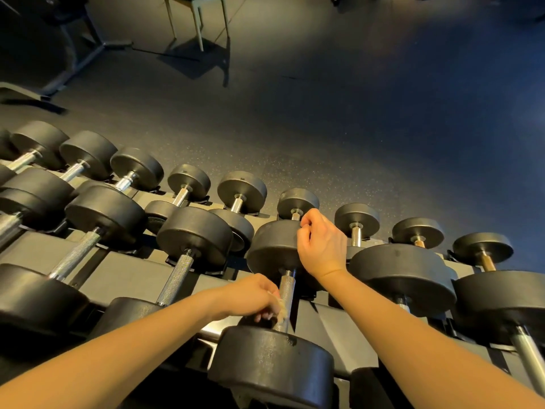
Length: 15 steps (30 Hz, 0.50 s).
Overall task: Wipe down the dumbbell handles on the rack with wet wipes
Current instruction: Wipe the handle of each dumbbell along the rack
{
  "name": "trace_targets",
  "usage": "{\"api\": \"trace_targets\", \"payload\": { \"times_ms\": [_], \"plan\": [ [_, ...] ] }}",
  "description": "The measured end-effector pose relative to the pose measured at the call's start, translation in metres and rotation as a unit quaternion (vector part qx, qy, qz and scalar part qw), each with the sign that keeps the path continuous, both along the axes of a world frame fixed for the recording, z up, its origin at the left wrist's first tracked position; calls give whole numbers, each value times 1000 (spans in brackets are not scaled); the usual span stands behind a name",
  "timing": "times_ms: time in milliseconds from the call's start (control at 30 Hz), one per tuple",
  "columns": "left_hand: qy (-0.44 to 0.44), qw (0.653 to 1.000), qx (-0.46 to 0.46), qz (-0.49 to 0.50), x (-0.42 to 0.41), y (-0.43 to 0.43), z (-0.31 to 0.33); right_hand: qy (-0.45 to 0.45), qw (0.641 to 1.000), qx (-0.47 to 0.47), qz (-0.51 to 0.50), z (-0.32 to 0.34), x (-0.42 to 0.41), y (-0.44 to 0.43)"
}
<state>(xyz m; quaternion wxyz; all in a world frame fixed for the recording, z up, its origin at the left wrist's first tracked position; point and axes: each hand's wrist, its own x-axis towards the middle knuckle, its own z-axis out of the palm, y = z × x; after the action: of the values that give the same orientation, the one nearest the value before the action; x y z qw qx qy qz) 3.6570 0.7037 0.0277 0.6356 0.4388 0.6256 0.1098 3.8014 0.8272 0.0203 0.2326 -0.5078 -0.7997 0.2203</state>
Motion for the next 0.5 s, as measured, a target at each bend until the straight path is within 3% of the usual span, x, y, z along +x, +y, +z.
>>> {"api": "trace_targets", "payload": {
  "times_ms": [100, 233, 400, 500],
  "plan": [
    [44, 996, 37, 64, -15, -9, 12, -16, 999, -39, -6, 13, -1, -5],
    [75, 981, 119, 134, -39, -15, 37, 44, 993, -52, 94, 28, -8, -40],
    [60, 964, 163, 204, -67, -35, 64, 86, 948, -247, 181, 45, -51, -65],
    [52, 956, 156, 244, -89, -49, 75, 138, 921, -306, 196, 55, -76, -67]
  ]
}}
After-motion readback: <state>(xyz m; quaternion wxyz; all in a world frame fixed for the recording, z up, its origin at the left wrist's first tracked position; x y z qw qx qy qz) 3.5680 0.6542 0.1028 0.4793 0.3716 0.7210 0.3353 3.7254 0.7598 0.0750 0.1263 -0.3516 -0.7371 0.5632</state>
